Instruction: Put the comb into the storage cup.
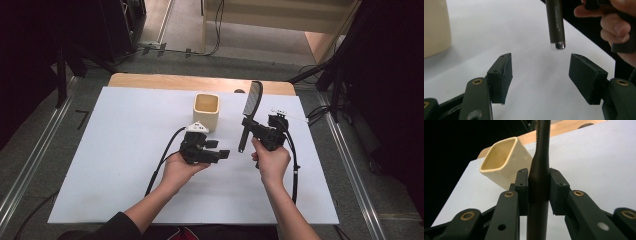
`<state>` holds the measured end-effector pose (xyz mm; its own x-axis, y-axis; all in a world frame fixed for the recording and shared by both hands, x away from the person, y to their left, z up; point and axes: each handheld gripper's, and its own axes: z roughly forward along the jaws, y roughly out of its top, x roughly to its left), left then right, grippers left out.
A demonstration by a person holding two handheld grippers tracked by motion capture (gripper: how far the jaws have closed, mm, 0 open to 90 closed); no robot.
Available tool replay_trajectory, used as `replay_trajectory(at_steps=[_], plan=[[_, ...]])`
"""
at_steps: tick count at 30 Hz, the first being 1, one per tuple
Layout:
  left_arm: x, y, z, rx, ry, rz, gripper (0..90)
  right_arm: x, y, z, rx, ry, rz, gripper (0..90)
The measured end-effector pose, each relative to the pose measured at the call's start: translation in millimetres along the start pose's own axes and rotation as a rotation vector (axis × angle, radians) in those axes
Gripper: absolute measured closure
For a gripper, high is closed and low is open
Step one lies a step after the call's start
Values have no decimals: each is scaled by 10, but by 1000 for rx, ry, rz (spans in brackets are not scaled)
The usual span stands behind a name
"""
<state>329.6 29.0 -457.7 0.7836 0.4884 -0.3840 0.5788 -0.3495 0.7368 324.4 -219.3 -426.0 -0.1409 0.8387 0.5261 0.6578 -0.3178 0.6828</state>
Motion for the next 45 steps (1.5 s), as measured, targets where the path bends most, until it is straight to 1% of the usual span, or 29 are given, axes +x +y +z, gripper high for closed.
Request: replay_trajectory(at_steps=[4, 10, 13, 15, 18, 22, 28, 29, 31, 32, 37, 39, 41, 42, 43, 45], plan=[[34, -19, -34, 38, -18, -7, 348, 16, -4, -7, -13, 5, -25, 701], [83, -59, -88, 84, -23, -14, 347, 37, -13, -6, -16, -1, -47, 701], [86, -74, -114, 89, -17, -7, 347, 45, -15, -7, -22, 2, -59, 701], [90, -81, -131, 89, -21, -3, 348, 56, -18, -13, -27, 7, -68, 701], [100, -93, -153, 104, -15, 3, 348, 82, -25, -15, -33, 13, -102, 701], [121, -116, -185, 120, -17, 1, 347, 106, -37, -4, -31, 9, -118, 701], [134, -143, -241, 163, -17, 27, 348, 130, -44, -5, -36, 14, -132, 701], [133, -149, -251, 164, -20, 25, 347, 134, -45, -7, -37, 12, -132, 701], [138, -158, -284, 168, -17, 36, 347, 136, -43, -12, -43, 13, -138, 701], [140, -164, -299, 167, -17, 34, 347, 137, -42, -18, -45, 11, -140, 702], [162, -196, -364, 195, -8, 62, 347, 144, -35, -38, -65, 14, -151, 702], [170, -220, -385, 210, -7, 63, 347, 152, -34, -43, -68, 17, -152, 701], [185, -247, -408, 220, -16, 70, 347, 164, -33, -45, -68, 22, -150, 701], [186, -259, -416, 226, -14, 77, 347, 170, -33, -44, -69, 24, -154, 701], [190, -267, -431, 236, -11, 93, 347, 178, -33, -43, -68, 24, -159, 701], [188, -282, -457, 233, -3, 103, 348, 200, -34, -50, -66, 28, -156, 701]])
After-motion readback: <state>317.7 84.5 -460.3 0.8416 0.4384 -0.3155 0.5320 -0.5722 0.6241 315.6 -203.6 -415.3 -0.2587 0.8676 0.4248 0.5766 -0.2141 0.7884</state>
